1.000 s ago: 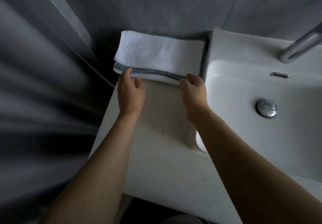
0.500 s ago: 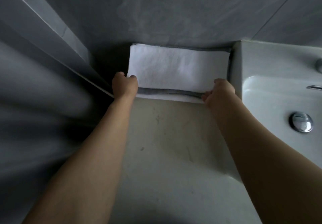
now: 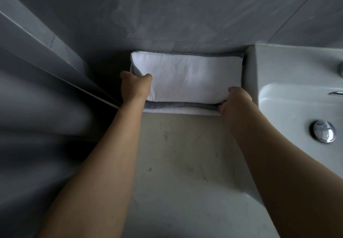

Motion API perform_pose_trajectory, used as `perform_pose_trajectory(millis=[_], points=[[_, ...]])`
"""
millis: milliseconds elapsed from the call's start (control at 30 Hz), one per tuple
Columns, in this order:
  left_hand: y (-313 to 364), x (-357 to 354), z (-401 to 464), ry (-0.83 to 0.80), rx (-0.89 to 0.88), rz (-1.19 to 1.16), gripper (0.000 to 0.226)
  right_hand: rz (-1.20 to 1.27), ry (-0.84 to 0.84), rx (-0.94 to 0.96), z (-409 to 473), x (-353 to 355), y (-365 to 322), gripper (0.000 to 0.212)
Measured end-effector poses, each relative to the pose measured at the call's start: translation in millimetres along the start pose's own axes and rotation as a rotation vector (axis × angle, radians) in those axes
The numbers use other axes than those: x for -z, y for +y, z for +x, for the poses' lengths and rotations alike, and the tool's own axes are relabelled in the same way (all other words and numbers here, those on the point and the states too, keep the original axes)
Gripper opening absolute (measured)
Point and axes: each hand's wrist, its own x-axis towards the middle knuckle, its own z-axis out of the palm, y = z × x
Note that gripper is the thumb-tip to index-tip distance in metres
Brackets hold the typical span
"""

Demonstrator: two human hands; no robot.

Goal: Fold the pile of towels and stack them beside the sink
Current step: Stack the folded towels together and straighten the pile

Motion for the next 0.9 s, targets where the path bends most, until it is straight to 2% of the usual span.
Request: perform_pose_trajectory(millis=[67, 167, 267, 333, 400, 500, 533, 633, 700, 800, 900], points=[[4.7, 0.5, 7.5, -0.063, 0.060, 0.004, 0.045, -0.022, -0.009, -0.018, 4.3, 1.3, -4.3, 0.047], [12.5, 1.6, 12.9, -0.137, 0.008, 0.051, 0.024, -0.103, 0.054, 0.056, 9.8, -1.4, -9.8, 0.040], [19.4, -5.2, 11.6, -0.164, -0.047, 0.062, 0.032, -0.269, 0.175, 0.182, 15.0, -6.6, -12.8, 0.027], [20.9, -11.0, 8.5, -0.110, -0.067, 0.112, 0.048, -0.372, 0.178, 0.290, 15.2, -8.8, -16.4, 0.029], [20.4, -15.0, 2.6, -0.032, -0.140, 0.267, 0.055, -0.552, 0.189, 0.460, 15.9, -6.9, -17.8, 0.030], [19.1, -17.0, -16.1, 0.088, -0.358, 0.421, 0.044, -0.753, 0.164, 0.742, 4.3, -0.9, -12.0, 0.017], [19.3, -17.3, -25.3, 0.132, -0.424, 0.433, 0.037, -0.768, 0.148, 0.805, -2.8, 0.6, -8.8, 0.011], [22.4, -16.1, -60.4, 0.210, -0.553, 0.403, 0.018, -0.758, 0.123, 0.944, -29.9, 9.3, 0.7, 0.010], [24.6, -11.9, -84.8, 0.234, -0.599, 0.334, 0.014, -0.727, 0.115, 1.042, -46.7, 21.1, 5.8, 0.014], [25.5, -3.6, -122.9, 0.239, -0.606, 0.184, 0.015, -0.633, 0.066, 1.172, -69.3, 47.6, 12.2, 0.019], [25.1, -1.0, -168.6, 0.173, -0.579, 0.014, 0.015, -0.520, 0.043, 1.238, -82.8, 87.3, 16.9, 0.017]])
